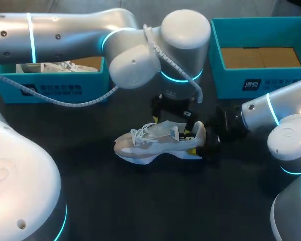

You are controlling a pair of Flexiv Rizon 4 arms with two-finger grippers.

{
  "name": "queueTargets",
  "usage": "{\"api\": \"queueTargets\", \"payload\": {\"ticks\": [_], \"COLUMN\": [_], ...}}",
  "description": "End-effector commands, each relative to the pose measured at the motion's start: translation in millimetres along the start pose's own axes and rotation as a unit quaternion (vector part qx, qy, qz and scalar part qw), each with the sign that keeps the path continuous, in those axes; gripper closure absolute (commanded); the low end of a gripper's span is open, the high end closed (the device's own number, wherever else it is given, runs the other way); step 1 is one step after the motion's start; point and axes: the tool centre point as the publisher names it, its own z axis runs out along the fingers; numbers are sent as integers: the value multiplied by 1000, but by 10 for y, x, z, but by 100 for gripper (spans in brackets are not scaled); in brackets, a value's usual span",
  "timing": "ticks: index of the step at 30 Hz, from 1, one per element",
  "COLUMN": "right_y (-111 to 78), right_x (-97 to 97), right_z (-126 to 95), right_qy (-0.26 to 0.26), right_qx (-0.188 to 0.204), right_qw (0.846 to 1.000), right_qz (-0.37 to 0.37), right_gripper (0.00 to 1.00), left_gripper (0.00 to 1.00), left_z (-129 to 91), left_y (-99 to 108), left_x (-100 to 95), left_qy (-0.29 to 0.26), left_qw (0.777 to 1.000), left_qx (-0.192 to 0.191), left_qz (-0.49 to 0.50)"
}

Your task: Take the shoe out of the shoebox, open the shoe tongue, remove and reinsert the insole, then place the shoe into the shoebox

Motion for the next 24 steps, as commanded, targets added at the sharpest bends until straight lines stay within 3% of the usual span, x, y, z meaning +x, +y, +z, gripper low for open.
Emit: {"api": "queueTargets", "payload": {"ticks": [1,24], "right_y": [3,3], "right_x": [-2,-2], "right_z": [34,34], "right_qy": [-1,-1], "right_qx": [2,2], "right_qw": [1000,1000], "right_qz": [0,0], "right_gripper": [100,100], "left_gripper": [0,0], "left_z": [77,310], "left_y": [-10,81], "left_x": [18,-84], "left_qy": [-2,-32], "left_qw": [1000,997], "left_qx": [-5,-43], "left_qz": [-10,-58]}}
